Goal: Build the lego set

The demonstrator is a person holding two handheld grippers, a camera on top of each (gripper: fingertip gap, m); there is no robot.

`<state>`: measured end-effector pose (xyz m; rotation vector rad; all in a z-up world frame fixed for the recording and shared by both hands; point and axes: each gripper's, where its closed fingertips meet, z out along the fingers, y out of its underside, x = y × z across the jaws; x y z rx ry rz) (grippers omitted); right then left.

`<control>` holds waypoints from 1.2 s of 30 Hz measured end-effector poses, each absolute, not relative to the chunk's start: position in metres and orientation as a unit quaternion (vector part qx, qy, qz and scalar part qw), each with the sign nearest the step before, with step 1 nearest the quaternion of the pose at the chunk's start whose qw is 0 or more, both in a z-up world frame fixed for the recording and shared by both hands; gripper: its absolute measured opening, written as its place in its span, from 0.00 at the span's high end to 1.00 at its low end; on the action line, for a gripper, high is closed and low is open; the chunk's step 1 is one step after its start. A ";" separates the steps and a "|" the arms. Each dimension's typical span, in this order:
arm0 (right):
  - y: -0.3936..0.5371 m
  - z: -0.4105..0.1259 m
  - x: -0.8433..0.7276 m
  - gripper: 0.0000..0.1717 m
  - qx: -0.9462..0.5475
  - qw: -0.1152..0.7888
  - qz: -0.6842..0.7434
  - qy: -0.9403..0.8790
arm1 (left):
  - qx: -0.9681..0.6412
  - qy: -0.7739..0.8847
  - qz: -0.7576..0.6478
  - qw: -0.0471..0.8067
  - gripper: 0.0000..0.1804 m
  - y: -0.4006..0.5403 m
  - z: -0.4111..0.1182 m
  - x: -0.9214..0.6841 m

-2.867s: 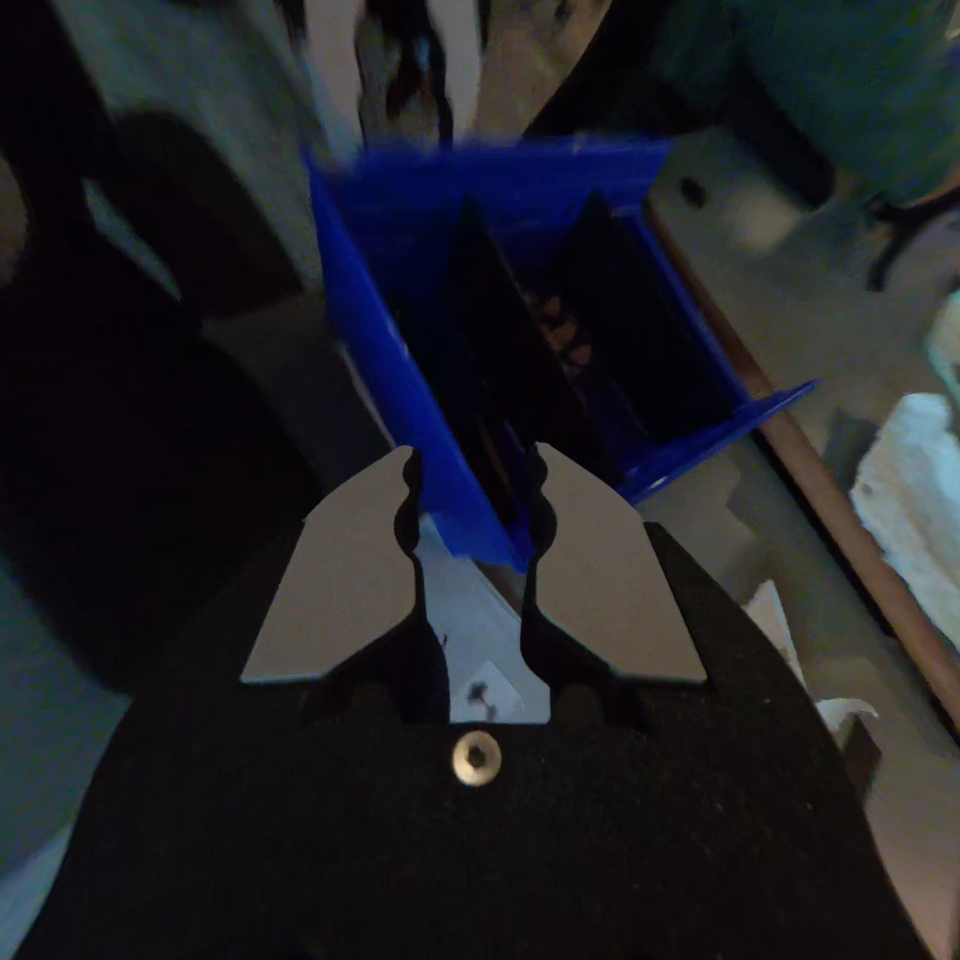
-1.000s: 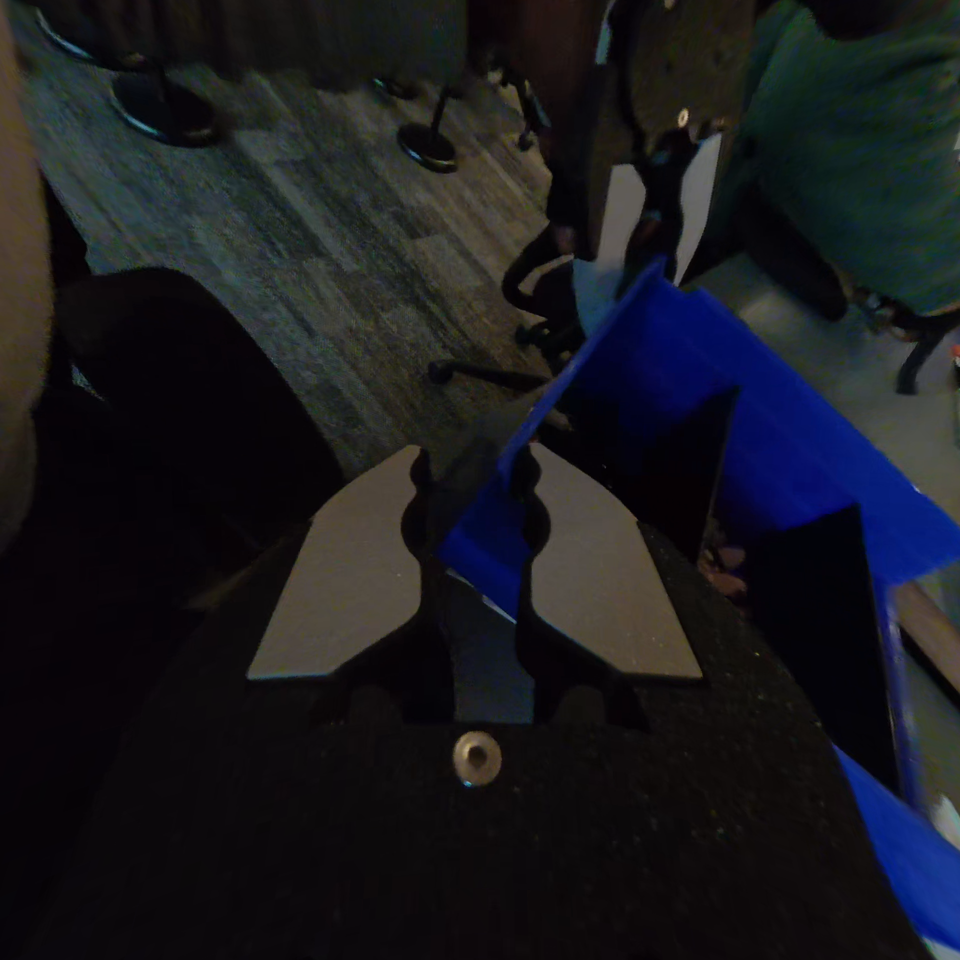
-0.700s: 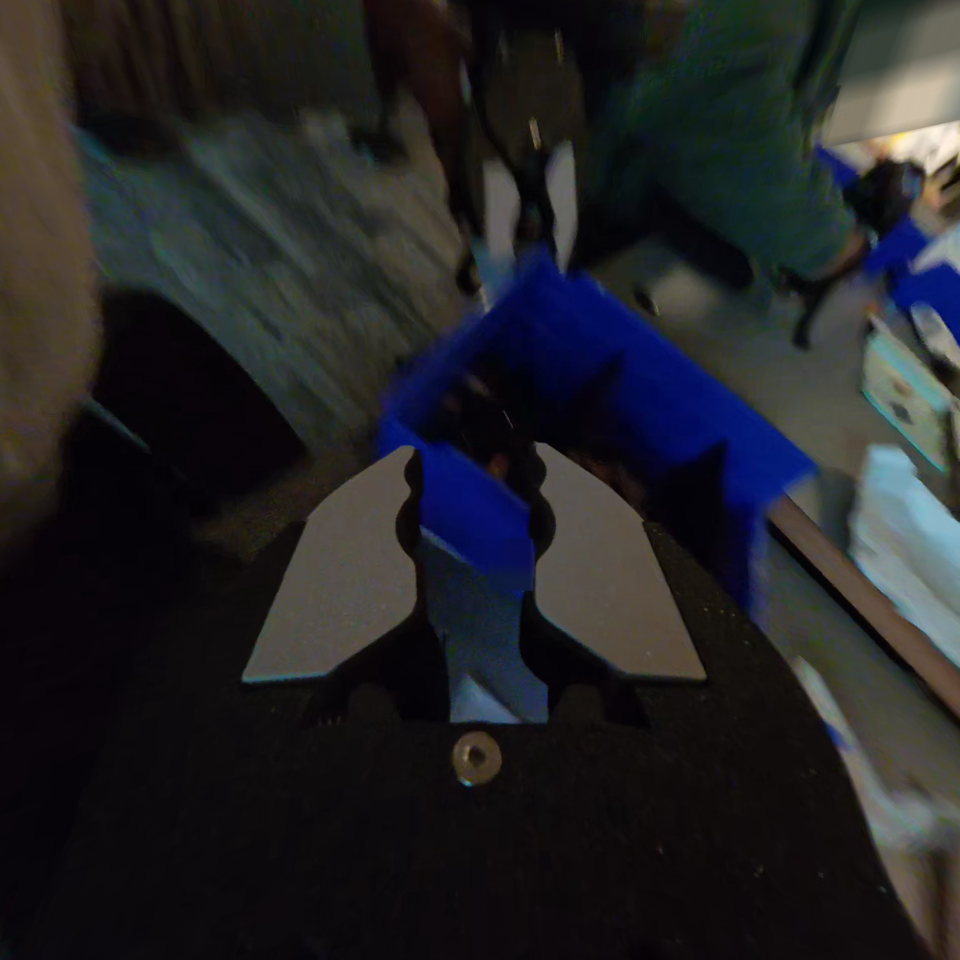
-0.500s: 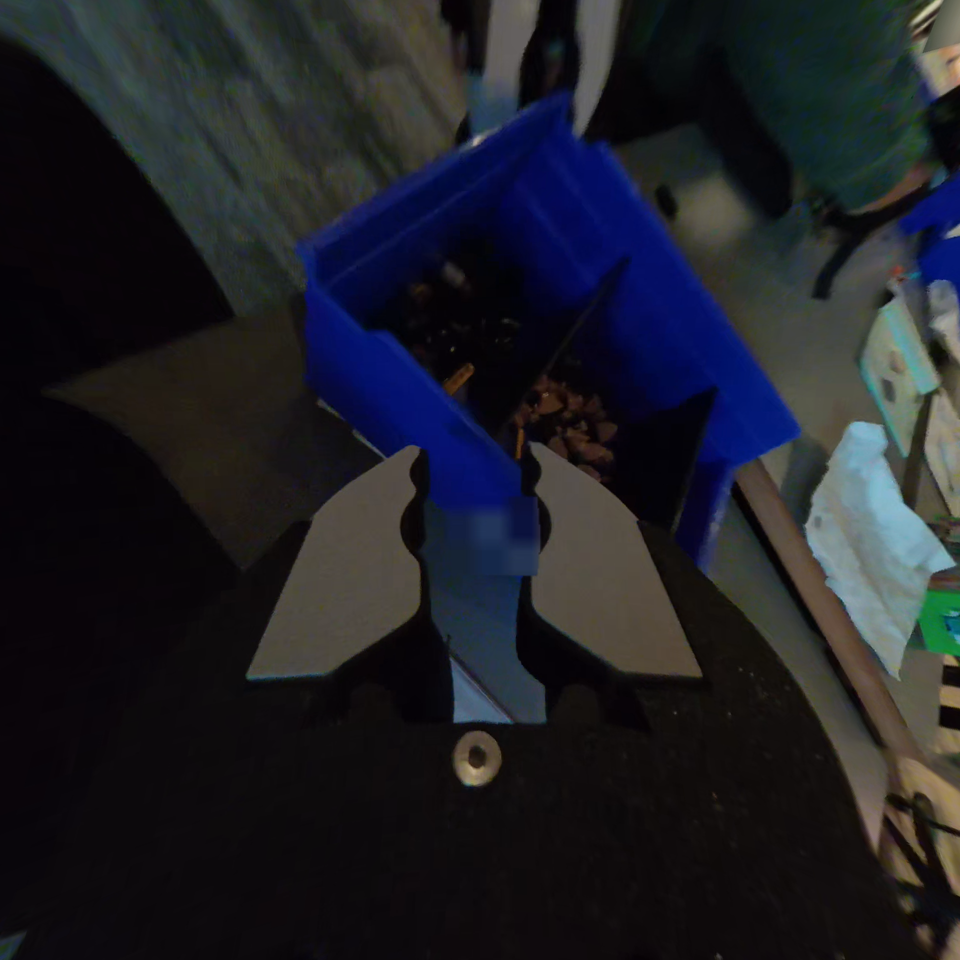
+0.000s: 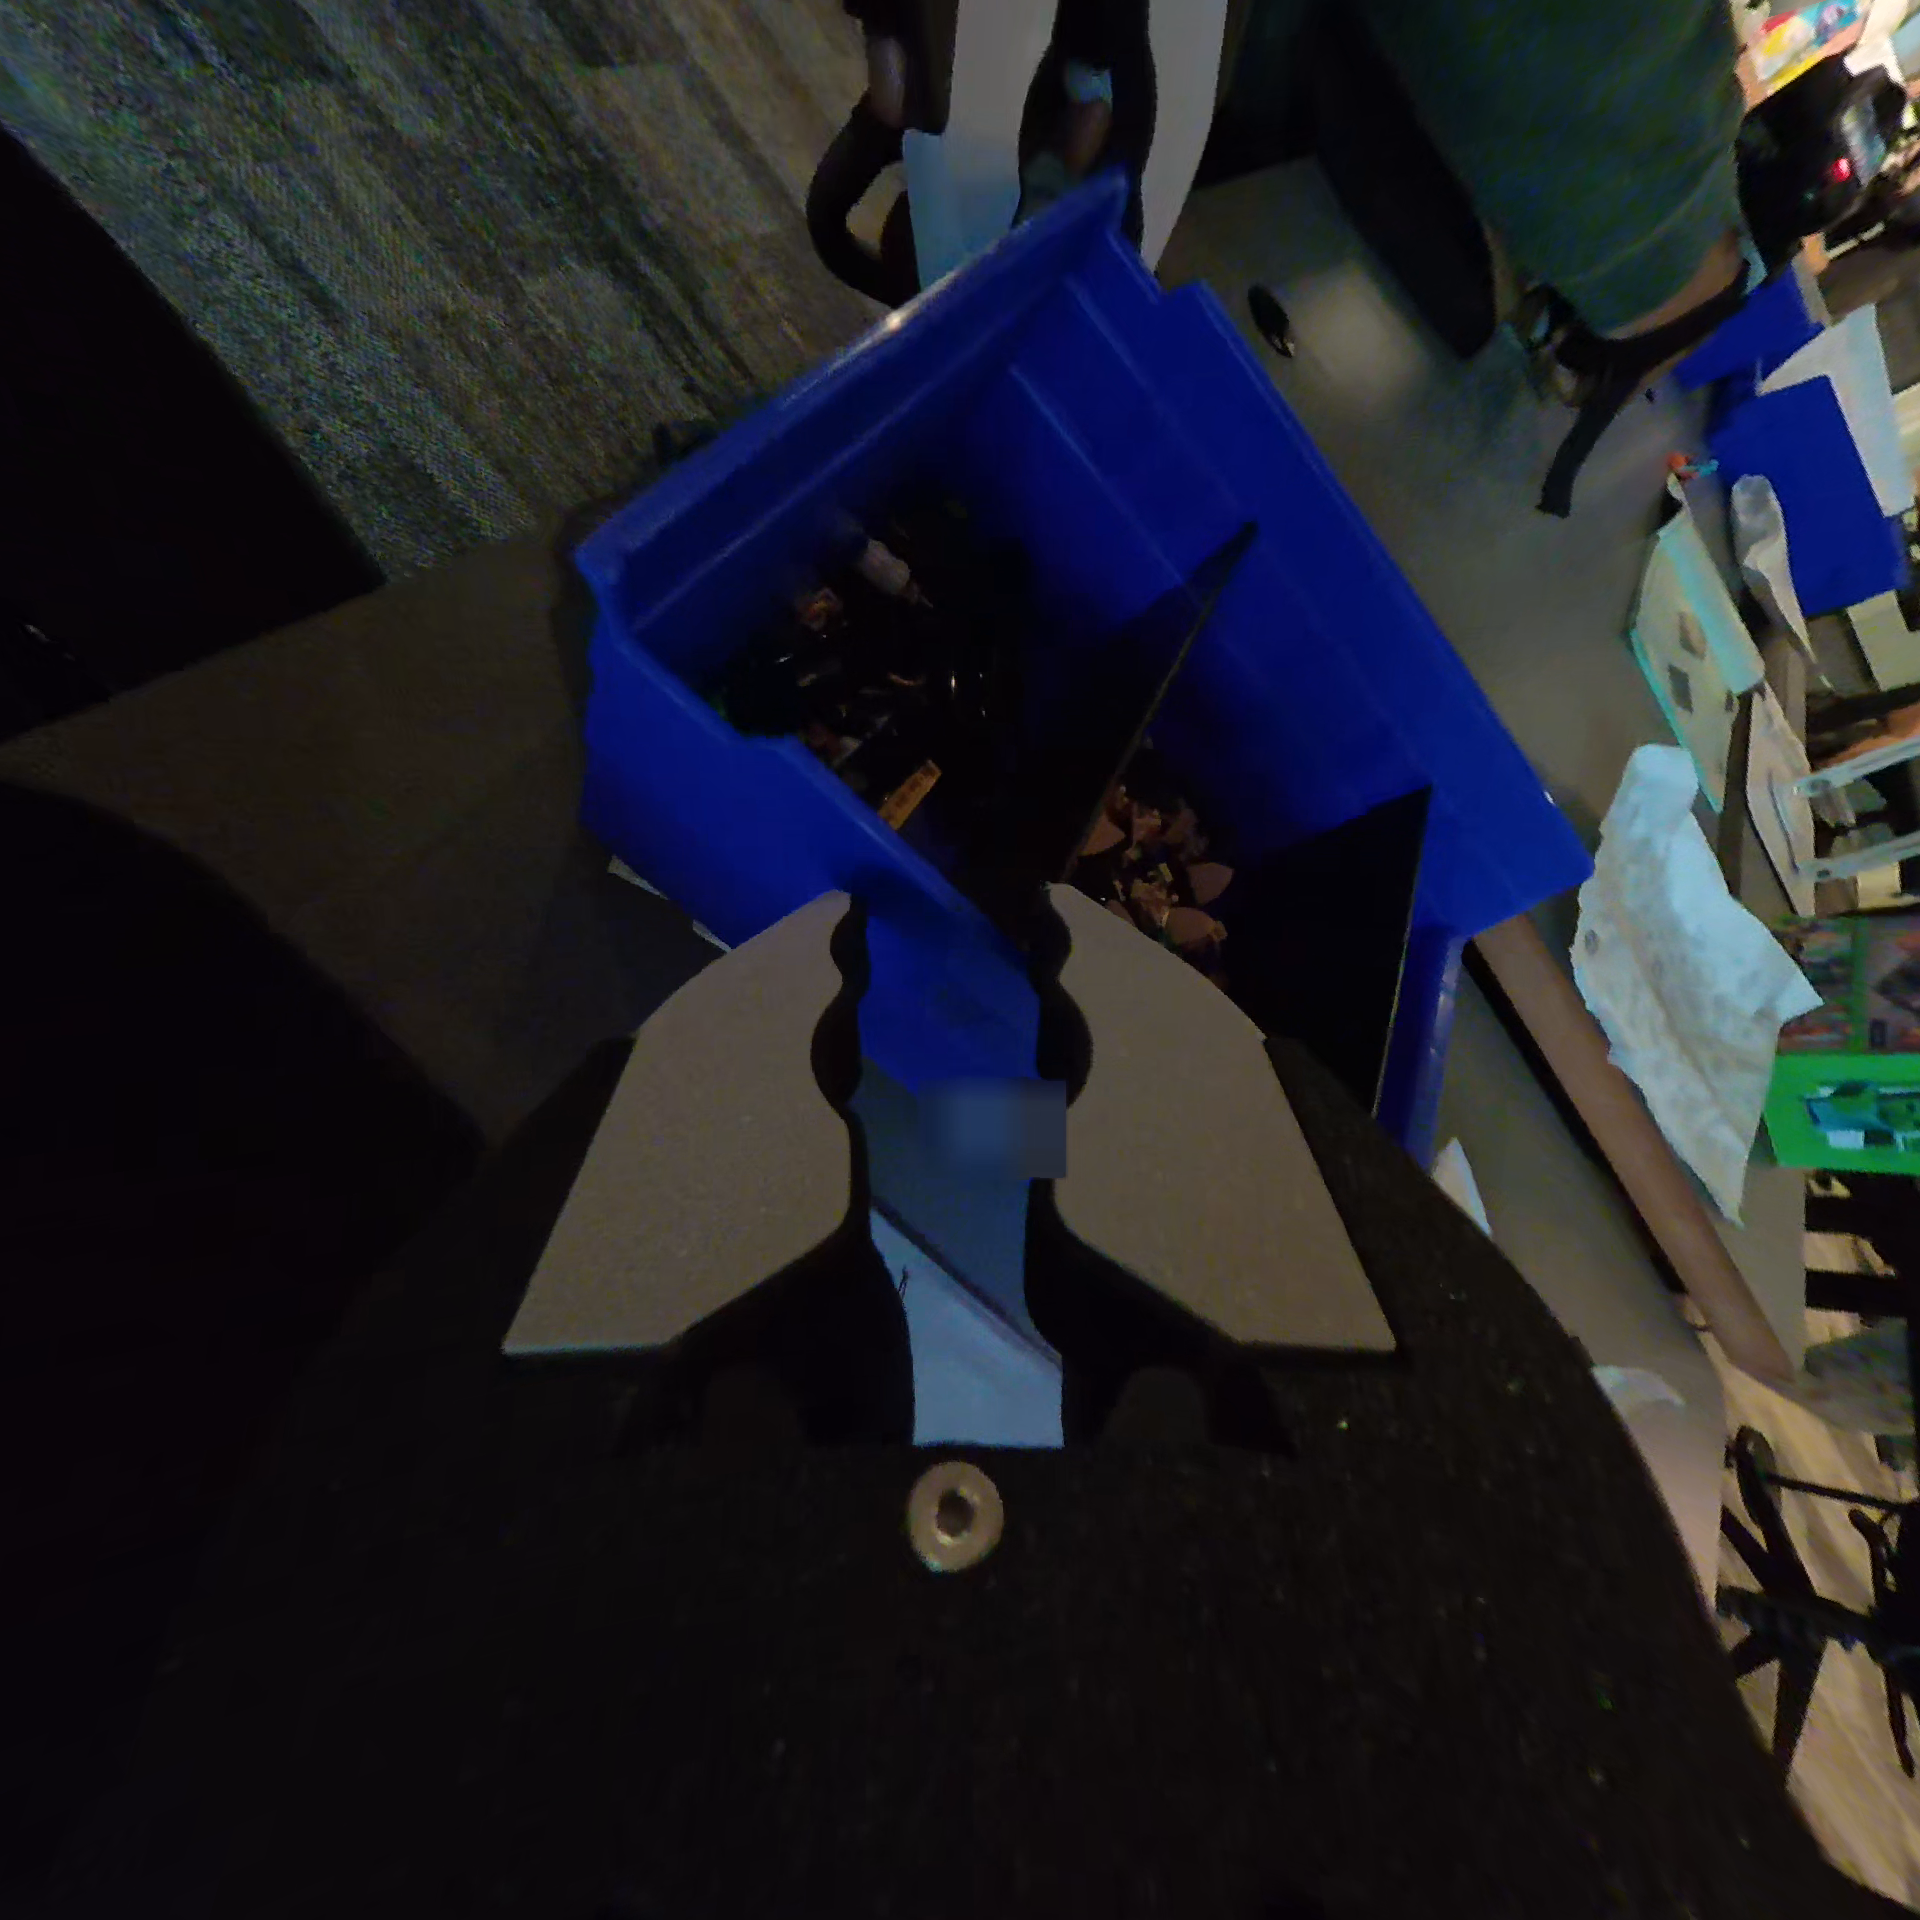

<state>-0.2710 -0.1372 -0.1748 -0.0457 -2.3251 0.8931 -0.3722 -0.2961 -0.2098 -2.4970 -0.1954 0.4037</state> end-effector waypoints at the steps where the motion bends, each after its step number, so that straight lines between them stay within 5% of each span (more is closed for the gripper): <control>1: -0.135 -0.175 -0.269 0.84 -0.020 0.319 0.339 -0.885 | -0.939 -0.071 0.152 0.301 0.73 -0.294 -0.210 -0.371; 8: -0.126 -0.159 -0.257 0.83 -0.082 0.331 0.377 -0.861 | -0.937 -0.081 0.132 0.312 0.73 -0.287 -0.207 -0.362; 14: -0.033 -0.105 -0.206 0.80 -0.346 0.428 0.419 -0.722 | -0.884 -0.134 0.166 0.416 0.47 -0.282 -0.144 -0.354; 21: 0.065 -0.105 -0.065 0.54 -0.569 0.501 0.343 -0.555 | -0.846 -0.039 0.164 0.506 0.27 -0.204 -0.082 -0.282; 28: 0.119 -0.112 0.106 0.54 -0.698 0.502 0.155 -0.486 | -0.803 0.076 0.099 0.583 0.39 -0.106 -0.059 -0.165; 36: 0.148 -0.175 0.221 0.57 -0.799 0.410 0.057 -0.436 | -0.873 0.074 0.084 0.475 0.42 -0.041 -0.156 -0.130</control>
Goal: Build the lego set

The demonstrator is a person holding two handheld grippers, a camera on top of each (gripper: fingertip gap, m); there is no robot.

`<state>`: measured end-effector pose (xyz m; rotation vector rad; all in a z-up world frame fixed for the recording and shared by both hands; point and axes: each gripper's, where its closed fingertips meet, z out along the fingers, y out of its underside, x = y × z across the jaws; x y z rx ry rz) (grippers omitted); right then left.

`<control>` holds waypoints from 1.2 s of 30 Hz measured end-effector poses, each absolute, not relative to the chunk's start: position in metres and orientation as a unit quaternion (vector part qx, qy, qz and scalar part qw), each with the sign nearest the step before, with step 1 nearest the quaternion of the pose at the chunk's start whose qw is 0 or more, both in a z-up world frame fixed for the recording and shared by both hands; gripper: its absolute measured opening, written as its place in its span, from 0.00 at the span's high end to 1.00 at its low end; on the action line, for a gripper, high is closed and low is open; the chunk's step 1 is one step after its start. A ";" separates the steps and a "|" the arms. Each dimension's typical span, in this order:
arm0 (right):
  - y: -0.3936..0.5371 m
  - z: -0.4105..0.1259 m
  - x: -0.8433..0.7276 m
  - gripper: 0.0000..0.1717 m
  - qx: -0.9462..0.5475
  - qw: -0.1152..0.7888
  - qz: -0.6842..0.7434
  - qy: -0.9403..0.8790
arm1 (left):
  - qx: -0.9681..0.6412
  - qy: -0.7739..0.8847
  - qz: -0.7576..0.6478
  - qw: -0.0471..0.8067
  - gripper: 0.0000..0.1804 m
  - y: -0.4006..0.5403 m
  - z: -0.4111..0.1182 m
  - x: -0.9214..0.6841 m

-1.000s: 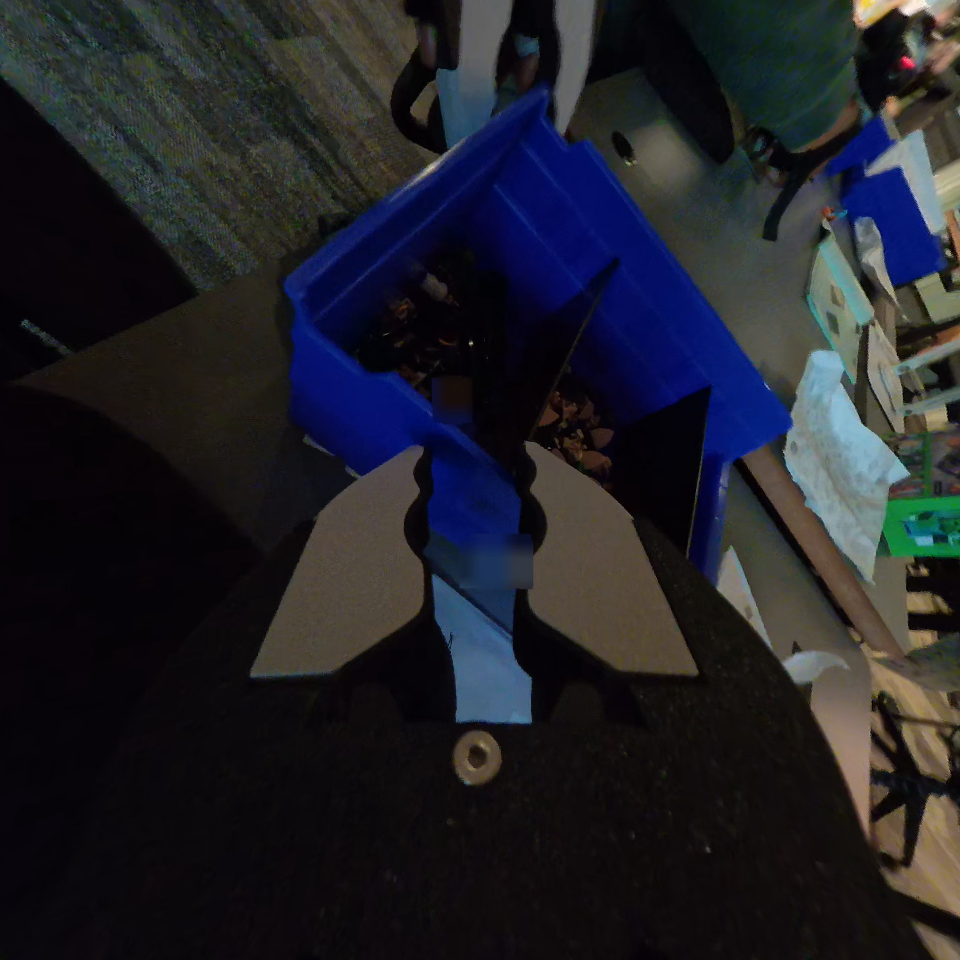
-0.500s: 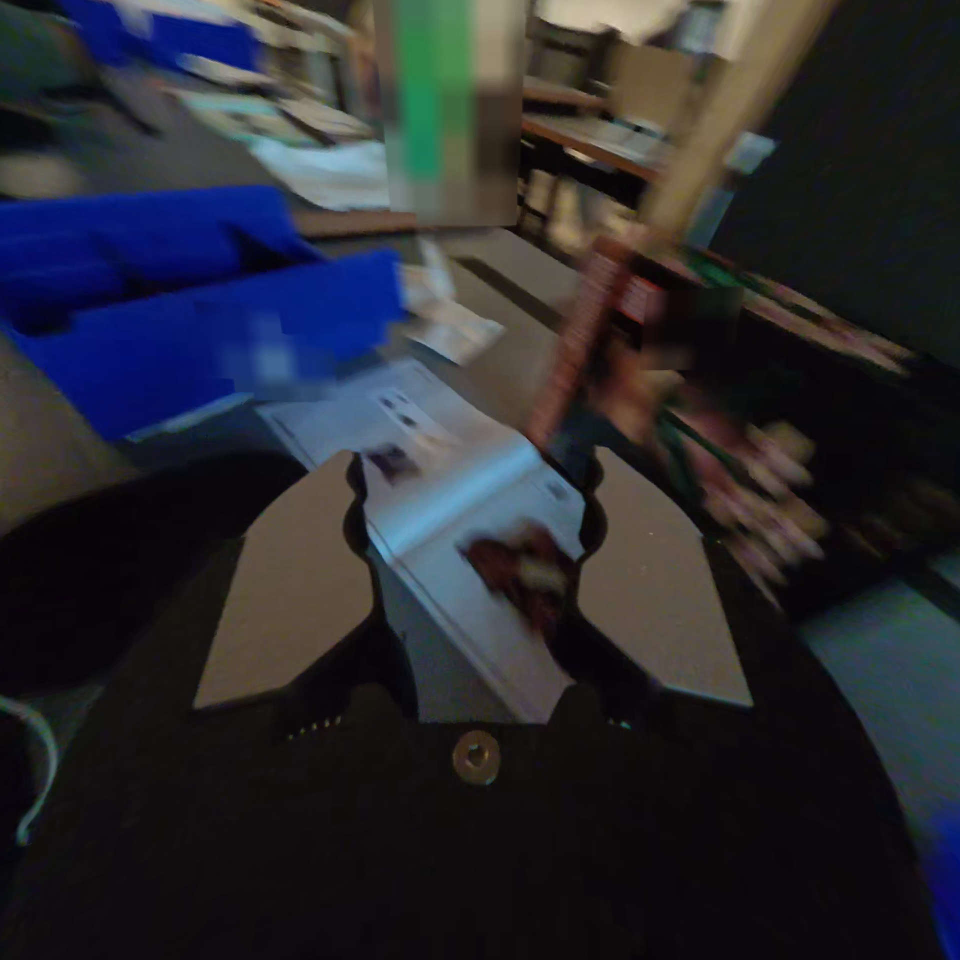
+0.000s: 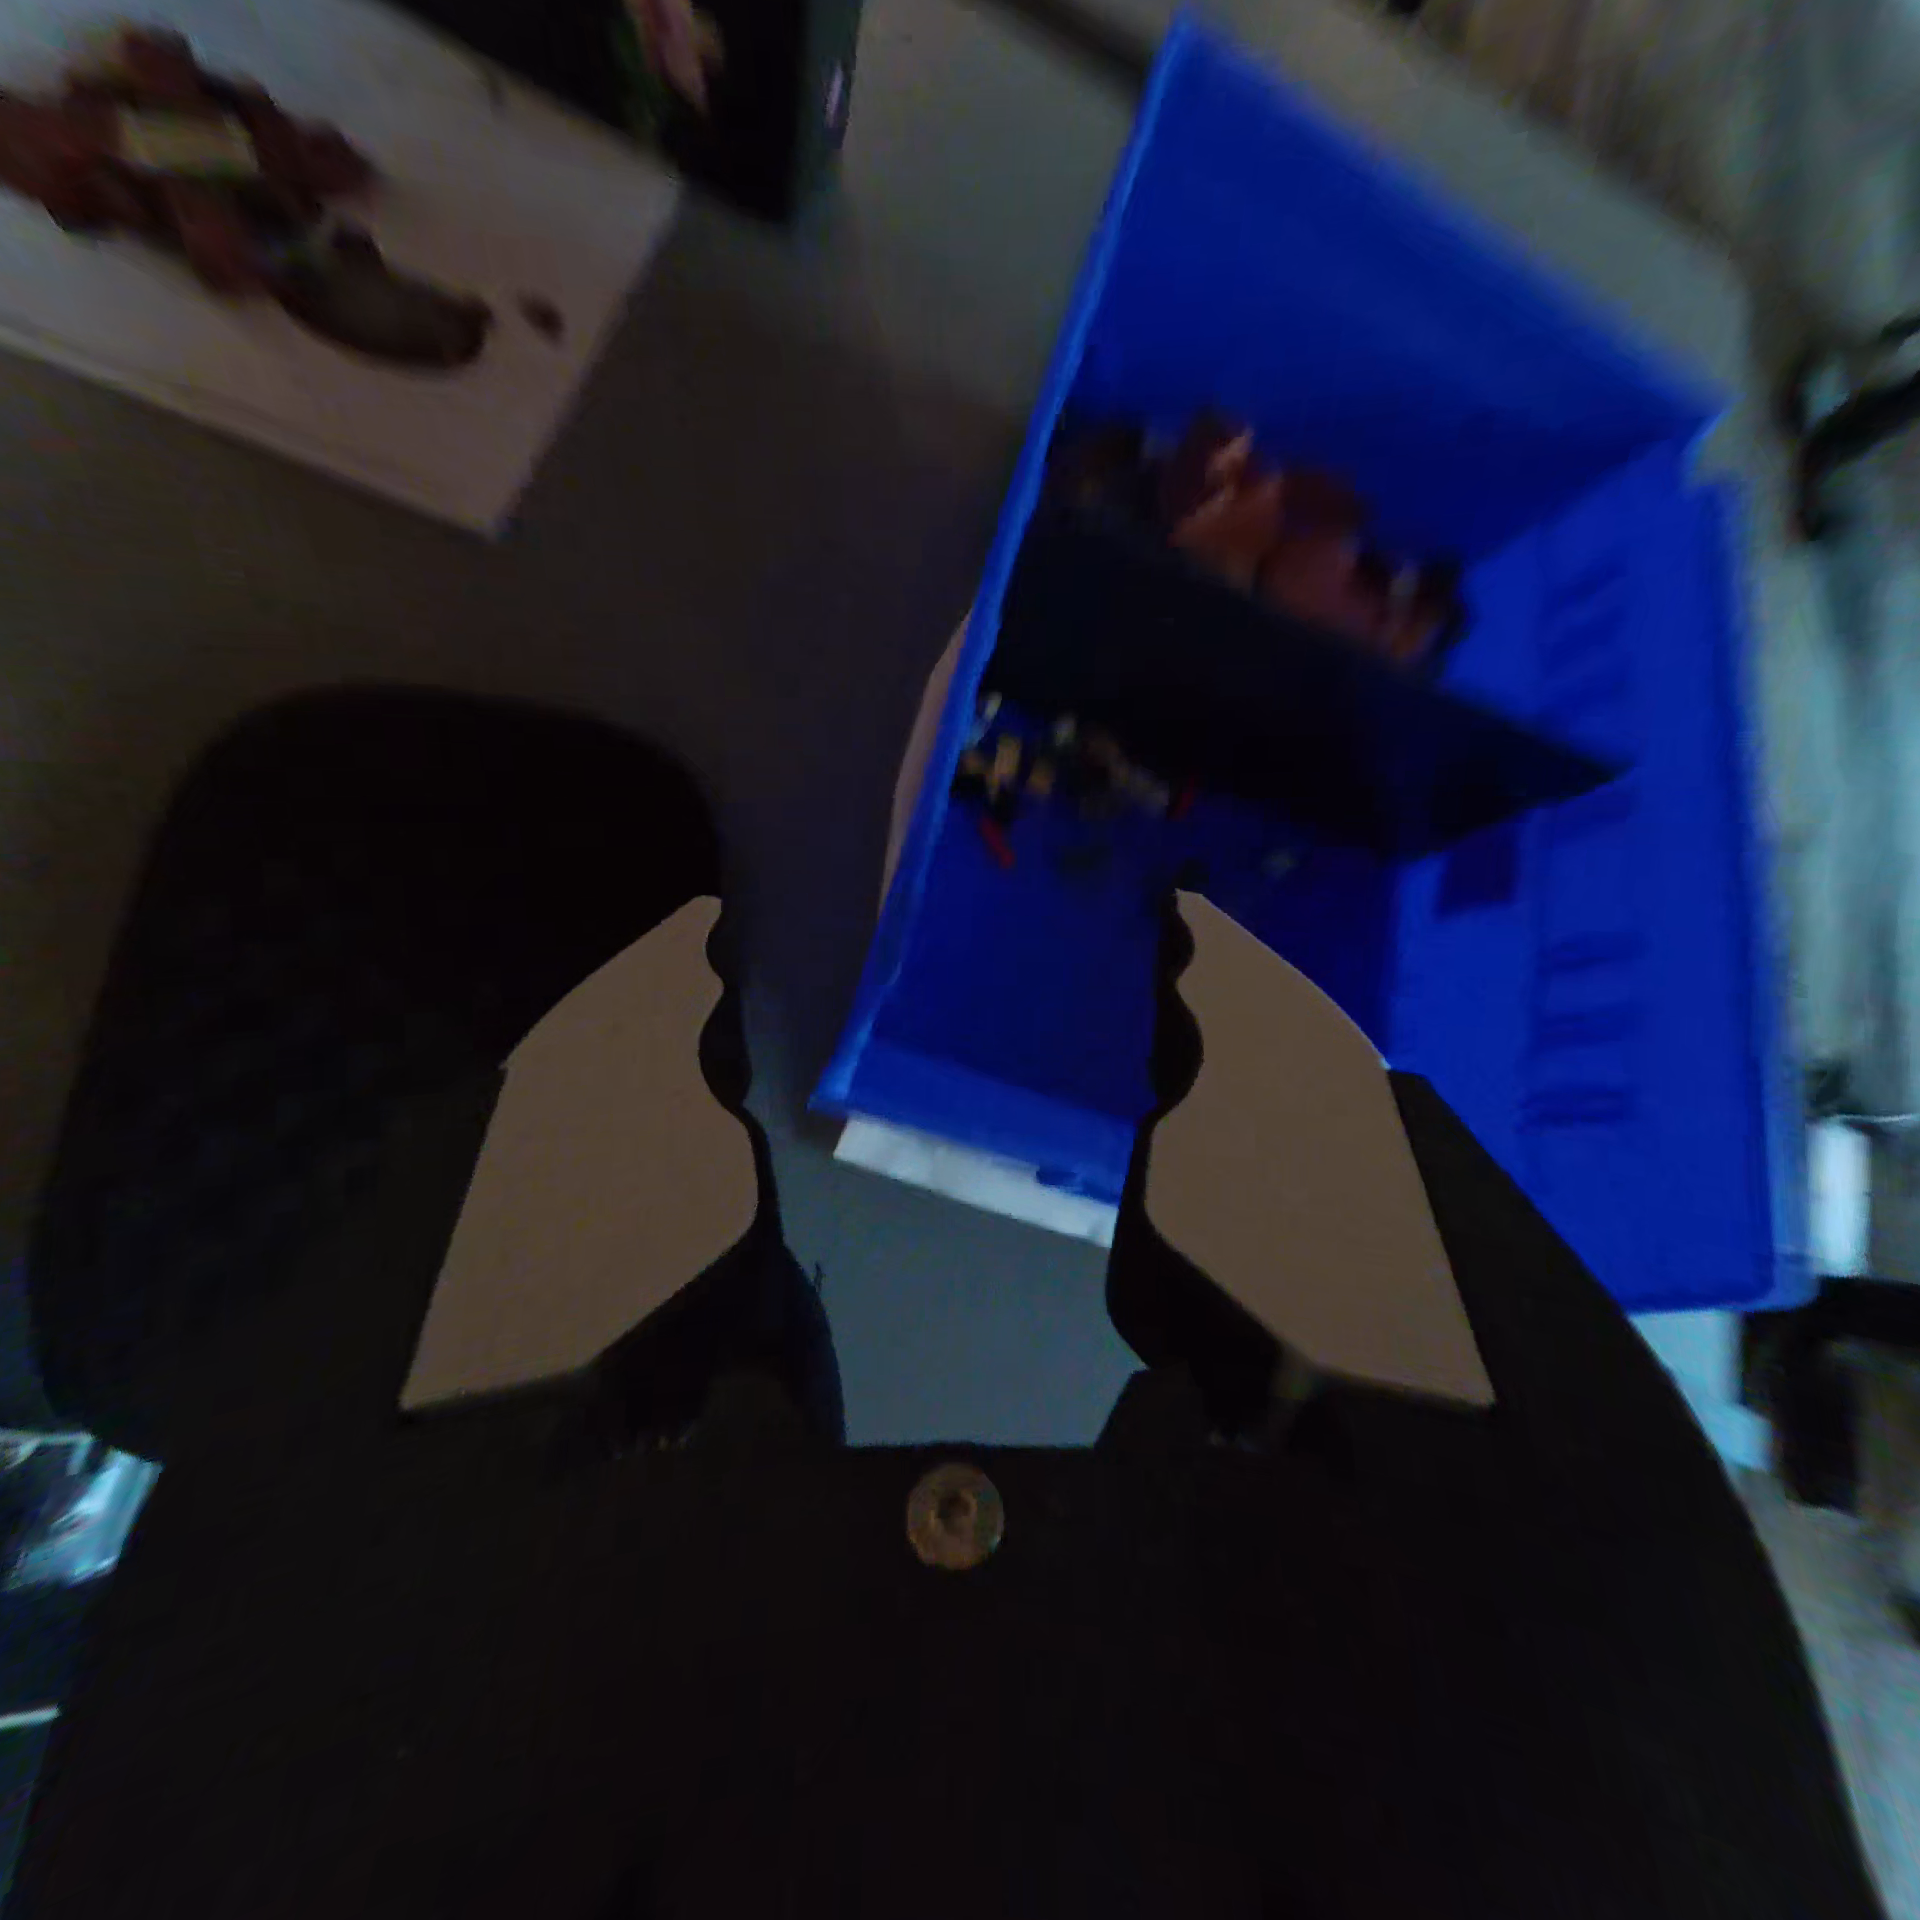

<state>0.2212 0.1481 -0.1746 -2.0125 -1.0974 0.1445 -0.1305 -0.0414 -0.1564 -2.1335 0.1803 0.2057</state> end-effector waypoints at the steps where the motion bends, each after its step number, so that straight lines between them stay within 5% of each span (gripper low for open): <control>1: 0.148 -0.183 0.221 0.58 -0.803 0.401 0.066 -0.436 | -0.880 0.074 0.082 0.462 0.42 -0.039 -0.166 -0.130; 3: 0.147 -0.195 0.217 0.65 -0.799 0.390 0.071 -0.453 | -0.889 0.069 0.072 0.448 0.43 -0.034 -0.179 -0.129; 5: 0.148 -0.198 0.211 0.87 -0.782 0.404 0.056 -0.471 | -0.893 0.066 0.074 0.439 0.44 -0.032 -0.184 -0.130; 7: 0.150 -0.198 0.203 0.94 -0.770 0.428 0.038 -0.471 | -0.893 0.062 0.089 0.436 0.45 -0.031 -0.185 -0.135; 21: 0.117 -0.205 0.208 0.93 -0.773 0.374 0.131 -0.496 | -0.883 0.132 0.044 0.449 0.48 0.043 -0.172 -0.100; 25: 0.103 -0.198 0.207 0.80 -0.754 0.341 0.213 -0.519 | -0.881 0.147 0.033 0.449 0.49 0.070 -0.176 -0.092; 32: 0.136 -0.117 0.200 0.80 -0.694 0.472 0.337 -0.427 | -0.897 0.159 0.035 0.411 0.49 0.083 -0.192 -0.098; 36: 0.133 -0.105 0.161 0.73 -0.676 0.476 0.322 -0.461 | -0.892 0.133 0.044 0.429 0.58 0.069 -0.189 -0.109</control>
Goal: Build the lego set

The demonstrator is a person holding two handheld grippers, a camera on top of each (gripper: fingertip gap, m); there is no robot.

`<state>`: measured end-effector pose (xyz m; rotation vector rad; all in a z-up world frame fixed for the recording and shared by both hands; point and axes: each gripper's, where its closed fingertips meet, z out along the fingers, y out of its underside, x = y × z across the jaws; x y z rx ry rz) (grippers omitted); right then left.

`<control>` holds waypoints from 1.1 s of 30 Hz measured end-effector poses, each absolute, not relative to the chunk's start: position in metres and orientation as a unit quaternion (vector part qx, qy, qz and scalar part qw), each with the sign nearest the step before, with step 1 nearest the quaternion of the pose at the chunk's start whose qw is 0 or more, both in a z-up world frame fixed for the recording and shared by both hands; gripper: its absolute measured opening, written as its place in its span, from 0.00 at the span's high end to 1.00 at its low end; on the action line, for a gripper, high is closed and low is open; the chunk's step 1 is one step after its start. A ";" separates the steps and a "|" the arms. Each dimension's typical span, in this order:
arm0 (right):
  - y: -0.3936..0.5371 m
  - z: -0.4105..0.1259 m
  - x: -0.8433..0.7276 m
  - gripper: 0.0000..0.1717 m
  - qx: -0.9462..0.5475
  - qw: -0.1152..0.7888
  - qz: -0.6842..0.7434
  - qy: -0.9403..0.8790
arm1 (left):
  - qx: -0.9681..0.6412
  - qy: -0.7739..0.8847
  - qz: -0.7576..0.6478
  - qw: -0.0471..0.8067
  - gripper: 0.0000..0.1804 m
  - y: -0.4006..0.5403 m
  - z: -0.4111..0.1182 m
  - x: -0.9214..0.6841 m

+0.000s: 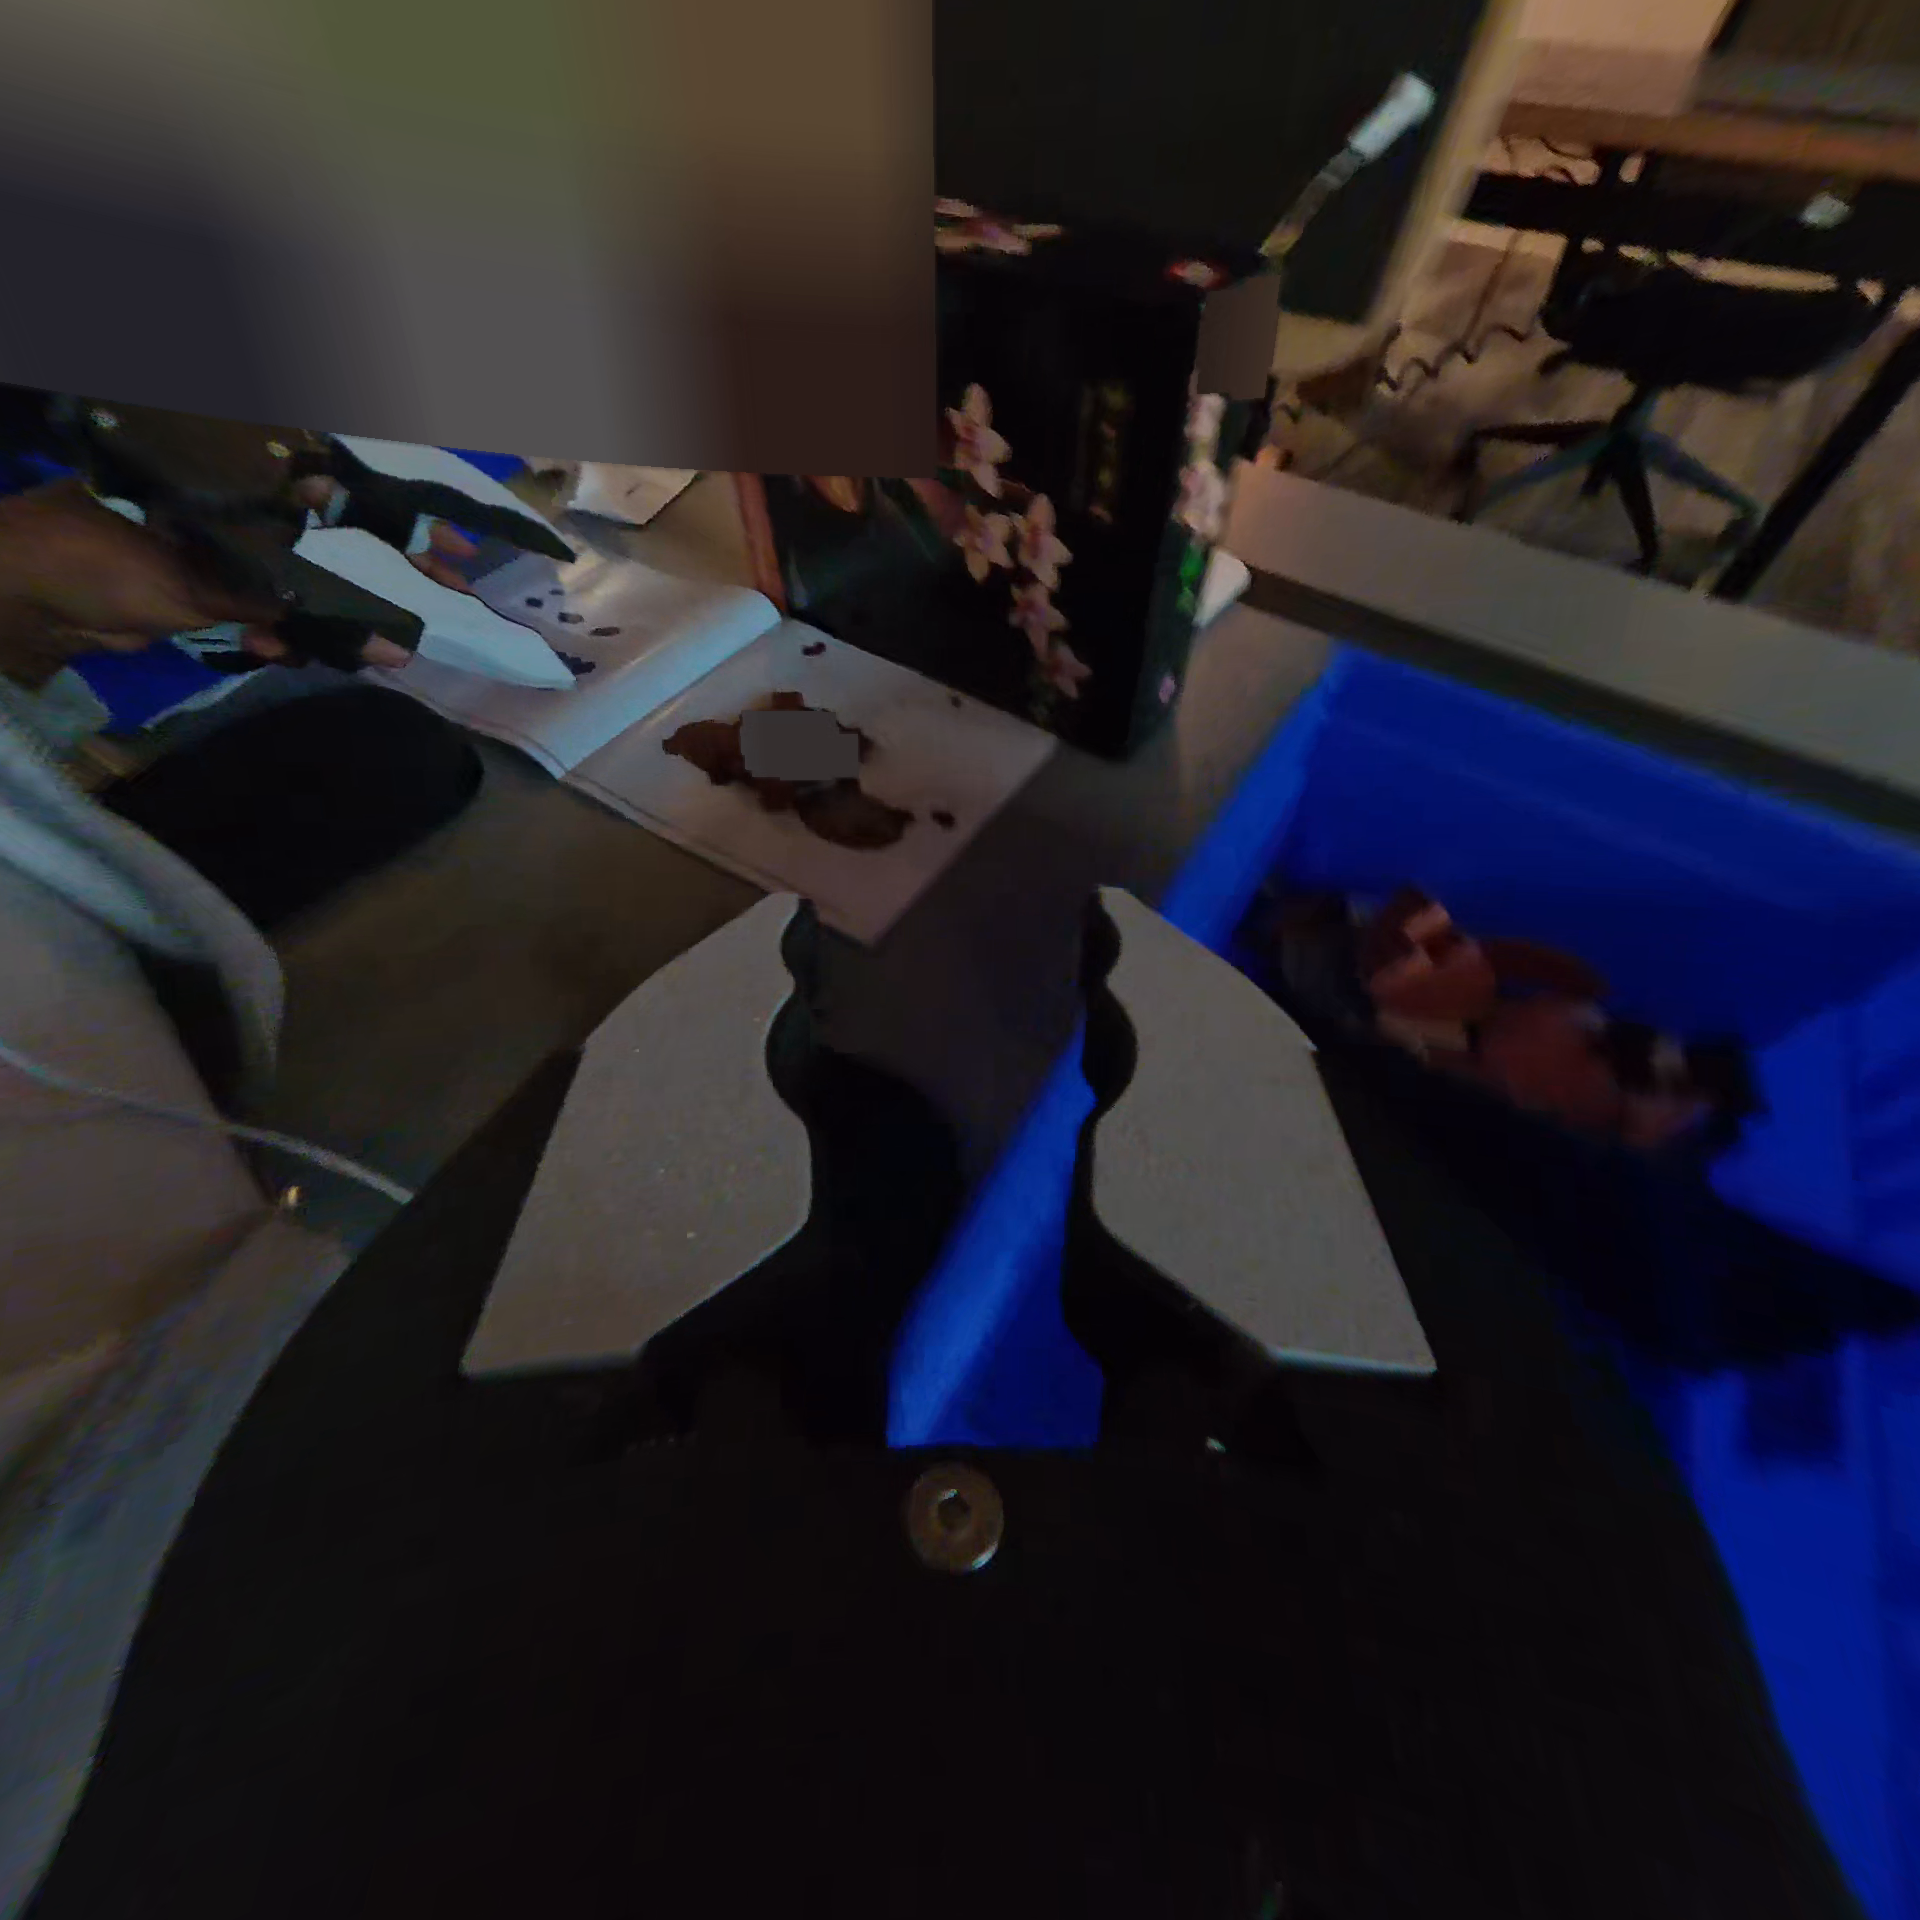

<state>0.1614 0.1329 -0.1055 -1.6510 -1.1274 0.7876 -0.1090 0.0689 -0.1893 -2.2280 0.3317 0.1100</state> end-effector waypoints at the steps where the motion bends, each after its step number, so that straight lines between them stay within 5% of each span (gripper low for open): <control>1: 0.129 -0.101 0.147 0.71 -0.668 0.478 0.319 -0.472 | -0.891 0.124 0.058 0.434 0.64 0.065 -0.189 -0.115; 3: 0.114 -0.095 0.115 0.71 -0.648 0.476 0.323 -0.499 | -0.881 0.113 0.106 0.448 0.99 0.055 -0.187 -0.132; 7: 0.105 -0.117 0.059 0.99 -0.644 0.488 0.298 -0.507 | -0.883 0.107 0.166 0.426 1.00 0.031 -0.197 -0.158; 12: 0.089 -0.170 -0.003 1.00 -0.667 0.429 0.284 -0.539 | -0.887 0.086 0.125 0.435 1.00 0.008 -0.203 -0.159; 33: 0.038 -0.234 -0.174 0.97 -0.616 0.333 0.320 -0.638 | -0.890 -0.021 0.104 0.444 1.00 0.021 -0.236 -0.214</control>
